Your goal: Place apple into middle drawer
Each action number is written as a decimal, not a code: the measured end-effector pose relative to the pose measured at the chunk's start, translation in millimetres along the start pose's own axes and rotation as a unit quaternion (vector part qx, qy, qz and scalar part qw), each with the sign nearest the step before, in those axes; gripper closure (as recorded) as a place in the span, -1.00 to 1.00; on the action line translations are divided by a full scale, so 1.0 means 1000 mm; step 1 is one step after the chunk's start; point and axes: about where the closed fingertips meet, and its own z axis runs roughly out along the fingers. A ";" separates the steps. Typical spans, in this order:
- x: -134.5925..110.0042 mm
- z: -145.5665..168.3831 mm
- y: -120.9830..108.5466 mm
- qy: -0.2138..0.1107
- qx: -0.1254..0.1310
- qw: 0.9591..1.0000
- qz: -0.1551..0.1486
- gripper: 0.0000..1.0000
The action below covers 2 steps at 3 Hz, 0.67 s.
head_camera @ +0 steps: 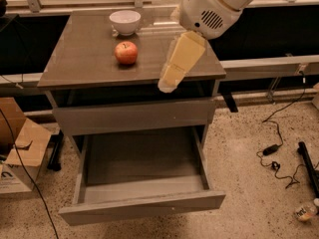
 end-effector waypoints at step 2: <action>0.030 -0.017 0.038 0.007 -0.001 1.000 0.018 -0.76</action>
Offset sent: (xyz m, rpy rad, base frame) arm -0.2275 -0.0818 -0.0049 0.0493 -0.0132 0.0013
